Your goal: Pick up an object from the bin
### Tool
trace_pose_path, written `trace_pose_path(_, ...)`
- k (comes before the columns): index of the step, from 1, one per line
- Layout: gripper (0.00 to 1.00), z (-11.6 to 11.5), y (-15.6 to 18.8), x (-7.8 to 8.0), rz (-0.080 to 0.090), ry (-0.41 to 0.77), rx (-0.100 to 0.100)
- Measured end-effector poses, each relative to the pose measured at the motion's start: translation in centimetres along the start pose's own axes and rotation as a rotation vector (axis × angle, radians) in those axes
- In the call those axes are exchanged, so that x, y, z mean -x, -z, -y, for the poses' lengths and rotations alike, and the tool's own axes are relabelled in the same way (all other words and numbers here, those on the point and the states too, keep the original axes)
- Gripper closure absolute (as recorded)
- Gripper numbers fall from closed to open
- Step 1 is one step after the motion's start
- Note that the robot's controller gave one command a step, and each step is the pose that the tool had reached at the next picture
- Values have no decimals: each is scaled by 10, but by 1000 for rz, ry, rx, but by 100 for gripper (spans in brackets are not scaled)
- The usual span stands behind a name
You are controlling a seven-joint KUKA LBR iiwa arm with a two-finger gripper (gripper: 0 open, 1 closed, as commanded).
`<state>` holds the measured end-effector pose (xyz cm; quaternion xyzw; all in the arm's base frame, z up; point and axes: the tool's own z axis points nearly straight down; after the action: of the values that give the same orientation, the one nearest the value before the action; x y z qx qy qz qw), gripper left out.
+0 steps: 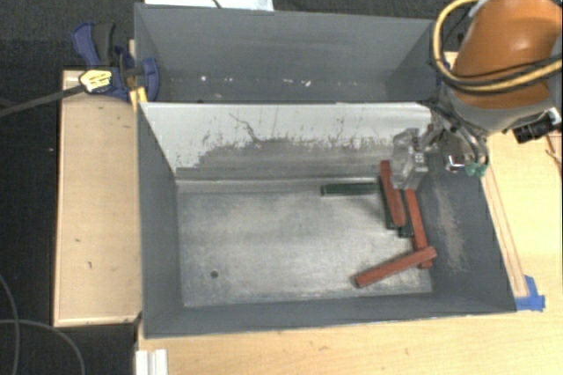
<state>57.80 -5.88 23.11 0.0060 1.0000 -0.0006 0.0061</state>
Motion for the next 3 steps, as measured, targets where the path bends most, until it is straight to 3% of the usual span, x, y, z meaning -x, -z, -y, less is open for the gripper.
trace_pose_path(1, 0, -1, -5, -2, -8, -3, 2)
trace_pose_path(2, 0, 23, -139, -11, -17, -25, 3)
trace_pose_path(3, 0, 60, -161, 8, -7, -97, 0)
